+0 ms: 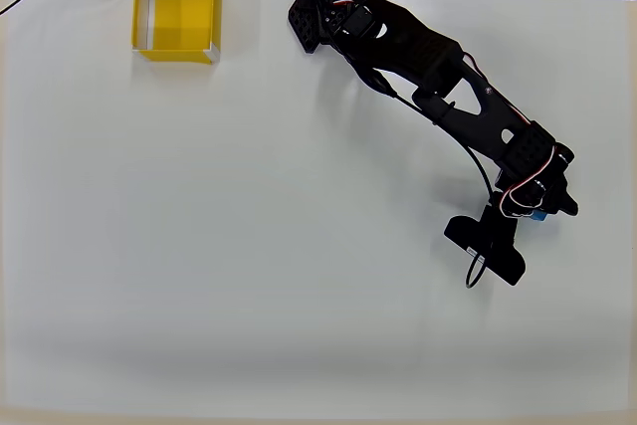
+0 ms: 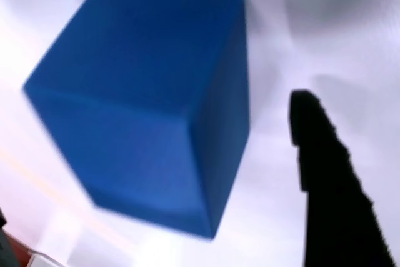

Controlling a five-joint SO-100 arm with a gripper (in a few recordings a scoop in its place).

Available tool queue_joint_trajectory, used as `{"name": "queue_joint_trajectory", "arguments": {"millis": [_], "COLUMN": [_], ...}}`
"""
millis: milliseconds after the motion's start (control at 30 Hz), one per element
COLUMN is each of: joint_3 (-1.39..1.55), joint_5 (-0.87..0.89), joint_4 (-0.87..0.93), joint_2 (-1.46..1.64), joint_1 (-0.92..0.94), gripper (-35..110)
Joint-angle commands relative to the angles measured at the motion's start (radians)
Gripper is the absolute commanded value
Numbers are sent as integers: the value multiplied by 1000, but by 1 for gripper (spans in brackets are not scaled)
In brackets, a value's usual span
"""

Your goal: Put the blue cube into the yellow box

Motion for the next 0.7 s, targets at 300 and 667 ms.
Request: {"name": "queue_joint_trajectory", "arguments": {"millis": [300,667], "joint_3": [-138,-161], "joint_5": [-11,-44], "joint_4": [-5,9], "joint_2": [29,8], "joint_1": [-32,-37], "gripper": [49,40]}}
